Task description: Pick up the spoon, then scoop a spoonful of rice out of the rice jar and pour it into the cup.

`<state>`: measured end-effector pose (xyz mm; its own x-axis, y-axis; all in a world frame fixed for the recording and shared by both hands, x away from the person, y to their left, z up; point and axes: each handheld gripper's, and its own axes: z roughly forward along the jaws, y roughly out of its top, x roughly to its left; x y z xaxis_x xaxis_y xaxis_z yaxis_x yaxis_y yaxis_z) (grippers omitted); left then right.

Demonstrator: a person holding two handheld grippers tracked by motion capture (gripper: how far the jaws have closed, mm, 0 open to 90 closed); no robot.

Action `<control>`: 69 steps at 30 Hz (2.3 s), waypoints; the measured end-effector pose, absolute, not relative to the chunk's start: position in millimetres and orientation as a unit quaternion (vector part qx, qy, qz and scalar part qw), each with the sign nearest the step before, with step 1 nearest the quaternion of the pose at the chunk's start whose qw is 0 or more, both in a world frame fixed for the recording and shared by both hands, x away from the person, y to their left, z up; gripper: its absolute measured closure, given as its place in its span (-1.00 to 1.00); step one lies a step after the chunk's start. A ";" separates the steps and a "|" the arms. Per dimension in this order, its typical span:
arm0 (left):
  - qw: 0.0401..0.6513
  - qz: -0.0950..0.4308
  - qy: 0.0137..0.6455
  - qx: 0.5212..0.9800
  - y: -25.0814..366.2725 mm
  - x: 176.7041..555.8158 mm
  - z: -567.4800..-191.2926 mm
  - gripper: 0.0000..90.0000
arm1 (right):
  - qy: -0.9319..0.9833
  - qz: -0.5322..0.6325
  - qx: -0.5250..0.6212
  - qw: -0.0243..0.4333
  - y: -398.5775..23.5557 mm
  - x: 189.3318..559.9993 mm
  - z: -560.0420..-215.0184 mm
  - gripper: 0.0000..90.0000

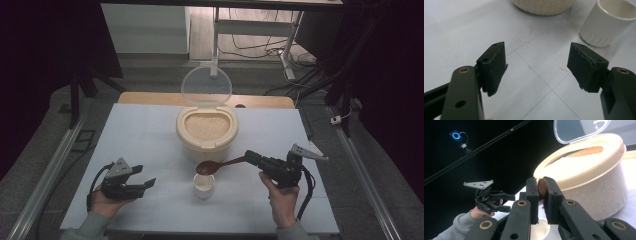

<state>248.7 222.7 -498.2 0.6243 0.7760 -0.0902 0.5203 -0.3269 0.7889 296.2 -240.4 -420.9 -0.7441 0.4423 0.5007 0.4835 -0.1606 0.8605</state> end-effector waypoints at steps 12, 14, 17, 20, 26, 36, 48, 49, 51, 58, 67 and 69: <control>0.413 0.142 0.403 0.804 217.8 249.7 -500.1 -0.38 | -0.638 -0.686 -0.350 0.004 -248.3 289.0 -407.8 0.84; 0.412 0.141 0.400 0.806 216.3 250.5 -500.3 -0.38 | -0.637 -0.688 -0.347 0.003 -248.2 288.0 -403.8 0.84; 0.410 0.138 0.397 0.810 213.5 251.4 -500.8 -0.39 | -0.632 -0.693 -0.345 0.003 -248.3 287.5 -400.2 0.84; 0.410 0.138 0.398 0.809 212.7 251.8 -500.9 -0.40 | -0.628 -0.700 -0.341 -0.002 -249.6 287.3 -393.5 0.84; 0.408 0.137 0.398 0.810 212.7 252.7 -501.3 -0.40 | -0.609 -0.713 -0.347 -0.015 -254.2 297.9 -380.6 0.84; 0.407 0.136 0.397 0.811 212.4 252.5 -501.9 -0.40 | -0.601 -0.705 -0.375 -0.030 -251.8 332.2 -369.4 0.84; 0.405 0.135 0.396 0.813 212.0 252.8 -502.6 -0.40 | -0.609 -0.682 -0.399 -0.068 -242.8 361.2 -359.0 0.84; 0.405 0.135 0.396 0.813 212.0 252.8 -502.6 -0.40 | -0.610 -0.679 -0.402 -0.072 -241.2 363.8 -359.1 0.84; 0.404 0.135 0.396 0.813 212.3 252.9 -502.7 -0.40 | -0.622 -0.663 -0.407 -0.086 -235.4 370.2 -359.8 0.84; 0.404 0.135 0.396 0.814 212.6 252.9 -502.9 -0.40 | -0.637 -0.638 -0.418 -0.111 -226.5 377.8 -364.2 0.84; 0.403 0.135 0.396 0.814 212.1 253.0 -503.2 -0.40 | -0.643 -0.620 -0.424 -0.147 -227.4 379.2 -365.2 0.84; 0.403 0.135 0.395 0.814 212.1 252.8 -503.2 -0.40 | -0.647 -0.616 -0.423 -0.150 -226.1 379.2 -365.9 0.84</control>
